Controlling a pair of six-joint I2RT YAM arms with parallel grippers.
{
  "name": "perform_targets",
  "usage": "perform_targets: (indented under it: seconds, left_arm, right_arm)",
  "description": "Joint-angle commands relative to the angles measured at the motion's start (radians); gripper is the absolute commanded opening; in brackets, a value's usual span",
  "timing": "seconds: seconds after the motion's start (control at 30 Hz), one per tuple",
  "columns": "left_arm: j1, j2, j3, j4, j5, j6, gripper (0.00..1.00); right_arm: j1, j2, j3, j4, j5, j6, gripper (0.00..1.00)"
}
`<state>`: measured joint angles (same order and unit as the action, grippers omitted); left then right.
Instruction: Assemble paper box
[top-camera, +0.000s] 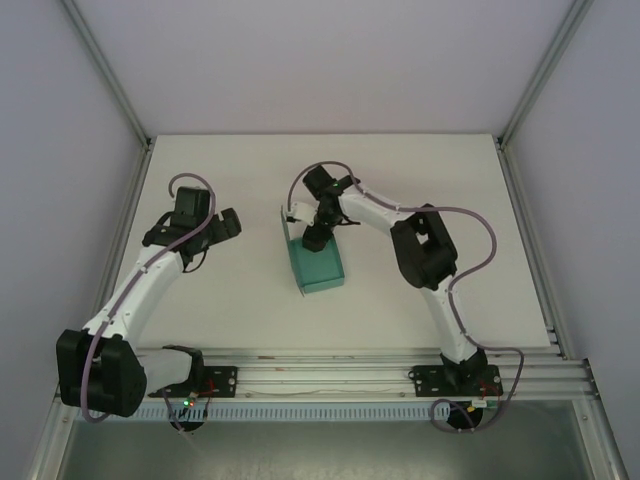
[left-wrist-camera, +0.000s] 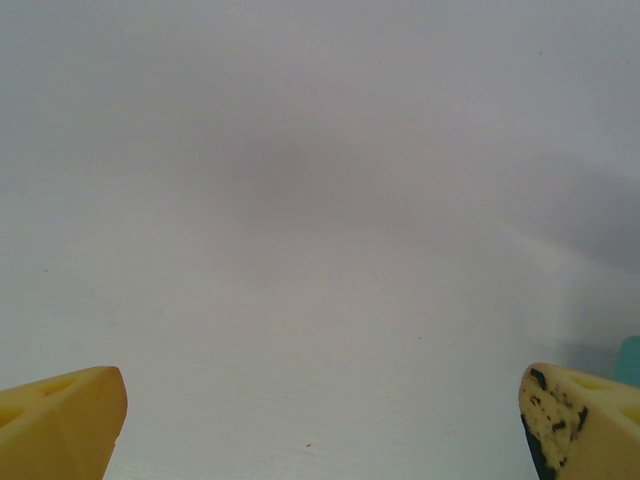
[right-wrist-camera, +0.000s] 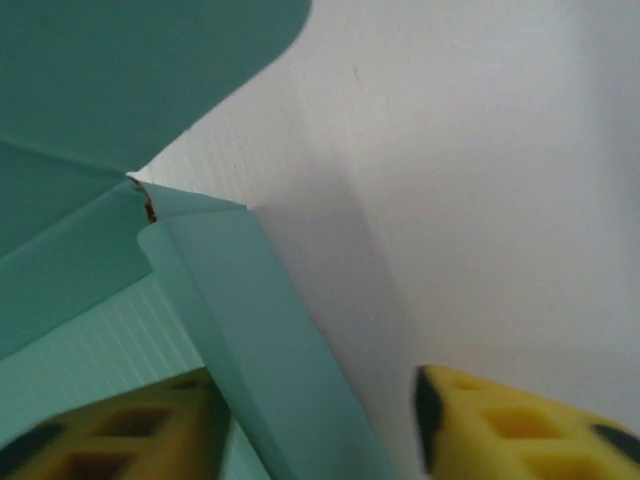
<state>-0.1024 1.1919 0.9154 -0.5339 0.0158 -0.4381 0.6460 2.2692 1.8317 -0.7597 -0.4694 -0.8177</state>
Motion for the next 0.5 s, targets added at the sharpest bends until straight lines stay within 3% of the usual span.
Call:
perform_targets:
  seconds: [0.0,0.17,0.47]
  left_arm:
    - [0.008,-0.011,0.011,0.000,-0.001,-0.026,1.00]
    - [0.007,-0.008,0.023,0.013,-0.006,-0.031,1.00]
    - [0.007,0.037,0.056,0.016,-0.010,-0.032,1.00]
  right_arm:
    - [0.005,-0.066,-0.067,0.074,0.077,0.105,0.43]
    - [0.006,-0.209,-0.334,0.382,0.289,0.397,0.28]
    - [0.045,-0.439,-0.689,0.432,0.562,1.121,0.24]
